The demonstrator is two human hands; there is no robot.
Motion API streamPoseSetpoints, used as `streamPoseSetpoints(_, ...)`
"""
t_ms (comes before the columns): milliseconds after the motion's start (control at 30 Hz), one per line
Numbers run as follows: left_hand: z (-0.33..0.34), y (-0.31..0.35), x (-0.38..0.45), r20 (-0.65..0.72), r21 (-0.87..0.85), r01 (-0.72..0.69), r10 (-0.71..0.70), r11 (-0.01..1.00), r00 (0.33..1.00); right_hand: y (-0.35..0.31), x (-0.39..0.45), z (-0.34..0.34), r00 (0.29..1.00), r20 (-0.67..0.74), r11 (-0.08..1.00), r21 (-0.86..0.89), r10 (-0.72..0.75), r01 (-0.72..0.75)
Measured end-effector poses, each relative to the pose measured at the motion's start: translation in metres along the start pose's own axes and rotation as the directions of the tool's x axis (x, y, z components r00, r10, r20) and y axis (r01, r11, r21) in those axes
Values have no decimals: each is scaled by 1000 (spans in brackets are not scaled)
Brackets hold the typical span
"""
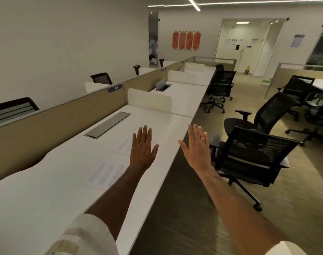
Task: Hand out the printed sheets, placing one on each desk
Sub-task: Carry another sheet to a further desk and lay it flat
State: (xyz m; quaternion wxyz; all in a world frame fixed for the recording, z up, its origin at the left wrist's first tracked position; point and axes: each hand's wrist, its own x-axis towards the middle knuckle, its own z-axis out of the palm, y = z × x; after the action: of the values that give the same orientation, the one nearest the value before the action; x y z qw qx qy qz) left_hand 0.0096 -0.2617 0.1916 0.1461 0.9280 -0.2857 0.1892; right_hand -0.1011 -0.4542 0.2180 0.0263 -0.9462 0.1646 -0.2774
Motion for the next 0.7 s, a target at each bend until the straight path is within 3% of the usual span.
streamPoseSetpoints(433, 91, 28, 104, 16, 81, 274, -276, 958, 961, 80, 150, 109, 957, 86, 955, 137, -277, 264)
streamPoseSetpoints(700, 121, -6, 95, 31, 117, 461, -467, 880, 883, 47, 190, 182, 889, 142, 876, 294, -436, 383)
